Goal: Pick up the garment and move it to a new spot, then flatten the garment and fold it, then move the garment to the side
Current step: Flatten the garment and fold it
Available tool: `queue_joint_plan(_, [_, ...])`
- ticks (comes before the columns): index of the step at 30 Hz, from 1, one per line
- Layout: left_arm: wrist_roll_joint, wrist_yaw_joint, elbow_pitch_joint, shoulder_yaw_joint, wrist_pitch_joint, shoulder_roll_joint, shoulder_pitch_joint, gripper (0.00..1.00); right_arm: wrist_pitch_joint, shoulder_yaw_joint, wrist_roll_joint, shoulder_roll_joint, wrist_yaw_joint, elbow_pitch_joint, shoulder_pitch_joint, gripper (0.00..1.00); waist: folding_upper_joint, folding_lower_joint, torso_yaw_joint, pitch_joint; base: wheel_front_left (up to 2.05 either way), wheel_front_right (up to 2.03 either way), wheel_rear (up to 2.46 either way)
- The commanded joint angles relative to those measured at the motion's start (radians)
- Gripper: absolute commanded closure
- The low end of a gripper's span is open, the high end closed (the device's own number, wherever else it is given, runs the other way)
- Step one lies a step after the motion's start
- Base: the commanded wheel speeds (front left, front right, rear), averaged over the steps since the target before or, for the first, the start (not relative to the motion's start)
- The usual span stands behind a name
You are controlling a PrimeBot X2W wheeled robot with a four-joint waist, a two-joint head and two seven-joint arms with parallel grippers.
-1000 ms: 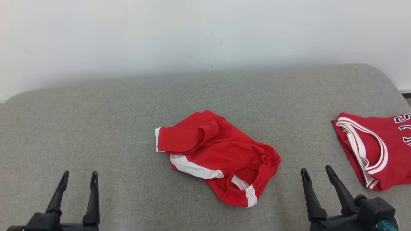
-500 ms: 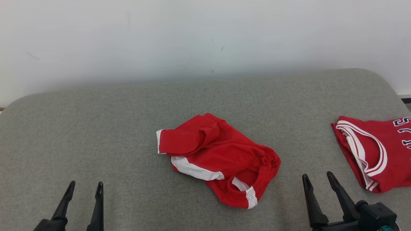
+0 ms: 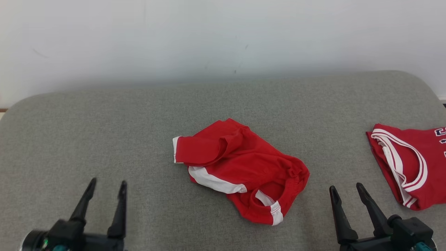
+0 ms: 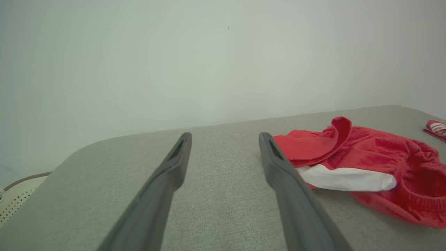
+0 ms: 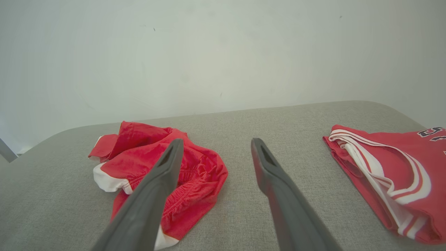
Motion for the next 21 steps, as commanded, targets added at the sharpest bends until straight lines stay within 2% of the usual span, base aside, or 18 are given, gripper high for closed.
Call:
queue_joint_plan(1, [0.004,-0.012,0.006,-0.012,0.007,-0.002,-0.029,0.0,0.001,0.002,0.002,-0.005,-0.001,-0.005,-0.011,0.0,0.0,0.0,-0.002,0.01,0.0,0.0,0.0])
queue_joint_plan(5, [0.002,-0.079,0.04,-0.082,0.06,-0.018,-0.121,0.0,0.0,0.016,0.006,-0.01,-0.001,-0.004,-0.025,0.0,0.0,0.0,-0.022,0.03,0.0,0.0,0.0])
queue_joint_plan(6, [-0.006,-0.122,0.078,-0.12,0.098,-0.03,-0.174,0.0,-0.004,0.025,0.011,-0.011,-0.001,-0.001,-0.037,0.0,0.0,0.0,-0.039,0.044,0.0,0.0,0.0])
queue_joint_plan(12, [-0.004,-0.243,0.243,-0.219,0.202,-0.049,-0.324,0.0,-0.022,0.045,0.018,0.0,-0.001,0.018,-0.065,0.0,0.0,0.0,-0.106,0.088,0.0,0.0,0.0])
queue_joint_plan(16, [0.021,-0.277,0.363,-0.251,0.227,-0.041,-0.41,0.0,-0.043,0.048,0.024,0.007,-0.001,0.034,-0.084,0.0,0.0,0.0,-0.15,0.12,0.0,0.0,0.0])
queue_joint_plan(21, [0.054,-0.282,0.473,-0.265,0.214,-0.025,-0.48,0.0,-0.061,0.043,0.031,0.013,-0.001,0.052,-0.097,0.0,0.0,0.0,-0.181,0.146,0.0,0.0,0.0])
